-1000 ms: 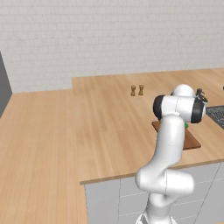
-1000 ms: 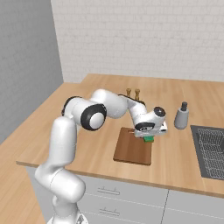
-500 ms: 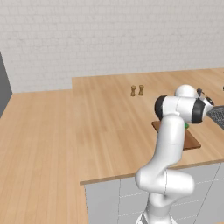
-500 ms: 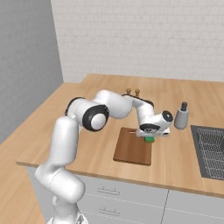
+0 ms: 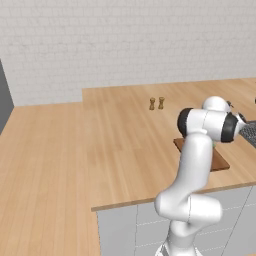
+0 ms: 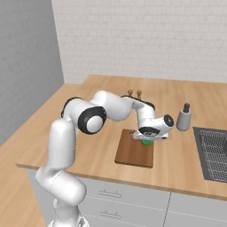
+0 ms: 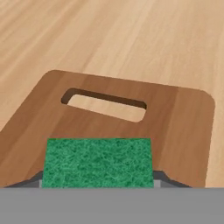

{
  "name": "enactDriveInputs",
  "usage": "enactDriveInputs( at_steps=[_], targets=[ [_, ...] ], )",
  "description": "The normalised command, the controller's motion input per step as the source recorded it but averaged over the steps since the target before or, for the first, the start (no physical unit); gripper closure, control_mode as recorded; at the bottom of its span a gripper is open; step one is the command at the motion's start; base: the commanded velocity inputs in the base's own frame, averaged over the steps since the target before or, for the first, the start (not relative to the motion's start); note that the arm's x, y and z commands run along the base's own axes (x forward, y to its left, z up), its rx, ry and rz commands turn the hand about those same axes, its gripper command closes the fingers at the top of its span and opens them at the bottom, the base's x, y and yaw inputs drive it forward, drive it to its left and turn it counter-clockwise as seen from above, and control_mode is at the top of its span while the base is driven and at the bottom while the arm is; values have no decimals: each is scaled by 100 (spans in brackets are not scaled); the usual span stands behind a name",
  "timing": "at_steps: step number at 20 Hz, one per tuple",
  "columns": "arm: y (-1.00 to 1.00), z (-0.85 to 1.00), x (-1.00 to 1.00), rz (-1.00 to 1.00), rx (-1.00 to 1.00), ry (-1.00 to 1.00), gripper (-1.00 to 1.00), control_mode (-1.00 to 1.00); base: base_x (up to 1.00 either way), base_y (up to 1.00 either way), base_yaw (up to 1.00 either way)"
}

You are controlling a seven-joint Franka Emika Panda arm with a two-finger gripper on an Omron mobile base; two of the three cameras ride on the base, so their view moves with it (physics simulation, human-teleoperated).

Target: Pick up the sponge from the counter and clean the cutting board by briefly scrubbing or pressing down on the cutting board. Once finished, release the sponge.

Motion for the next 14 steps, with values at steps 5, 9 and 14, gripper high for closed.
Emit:
enactDriveInputs(
  at_steps=[5, 9, 14],
  targets=[
    [77, -36, -11, 0, 0, 2, 100, -100, 0, 0, 0],
    [53, -93, -19, 0, -2, 12, 100, -100, 0, 0, 0],
    [64, -74, -30, 0, -1, 8, 100, -100, 0, 0, 0]
  ],
)
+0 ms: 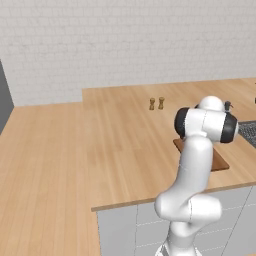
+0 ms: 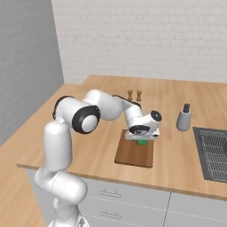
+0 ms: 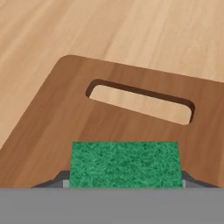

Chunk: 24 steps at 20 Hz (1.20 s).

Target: Pick up the sponge from the counter and clean the cutting board by briefly scrubbing or pressing down on the cutting board. Once finished, release the sponge.

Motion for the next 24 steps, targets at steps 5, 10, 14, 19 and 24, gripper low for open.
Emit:
enactDriveInputs(
  at_steps=[5, 10, 14, 19, 24],
  targets=[
    [82, -83, -55, 0, 0, 12, 100, -100, 0, 0, 0],
    [74, -56, -74, 0, 0, 10, 100, -100, 0, 0, 0],
    [59, -23, -56, 0, 0, 1, 100, -100, 0, 0, 0],
    [56, -26, -44, 0, 0, 0, 100, -100, 0, 0, 0],
    [9, -72, -21, 0, 0, 7, 100, -100, 0, 0, 0]
  ],
)
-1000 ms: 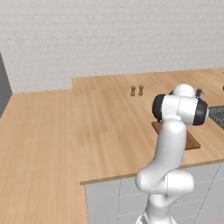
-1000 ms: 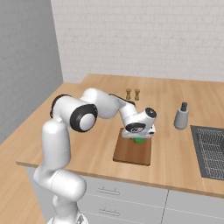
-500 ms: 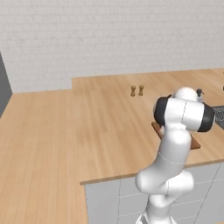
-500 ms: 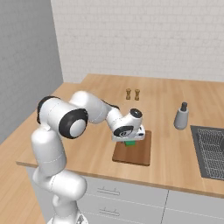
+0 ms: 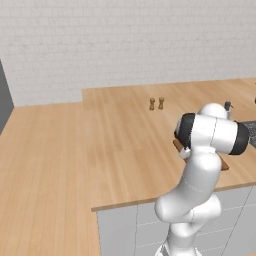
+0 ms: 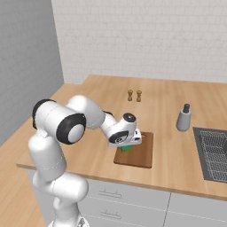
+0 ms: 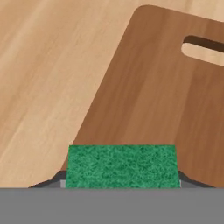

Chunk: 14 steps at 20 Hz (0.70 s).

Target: Pick up the sponge from the counter and clean the cutting board by briefly scrubbing or pressing down on the cutting board. Once finished, release the sponge.

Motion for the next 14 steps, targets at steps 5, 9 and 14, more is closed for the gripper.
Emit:
enactDriveInputs(
  at_steps=[5, 9, 14],
  targets=[
    [-2, -100, -12, 0, -2, 11, 100, -100, 0, 0, 0],
    [-13, -90, -11, 0, -2, 5, 100, -100, 0, 0, 0],
    [-39, -63, -33, 0, 0, 0, 100, -100, 0, 0, 0]
  ],
)
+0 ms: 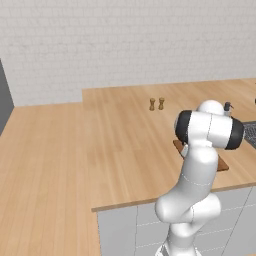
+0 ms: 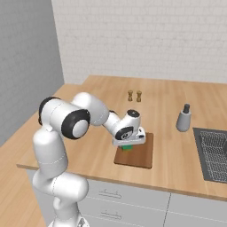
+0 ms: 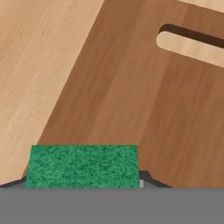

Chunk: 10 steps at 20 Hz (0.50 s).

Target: Pick up the sponge from the counter and clean the cutting board by briefly scrubbing or pressing down on the cutting board. Once finished, release the sponge.

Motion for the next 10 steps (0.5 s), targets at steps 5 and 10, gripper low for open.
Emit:
enactDriveInputs(
  at_steps=[5, 10],
  targets=[
    [-51, -46, -61, 0, 0, -1, 100, -100, 0, 0, 0],
    [-60, -50, -70, 0, 0, -1, 100, -100, 0, 0, 0]
  ],
)
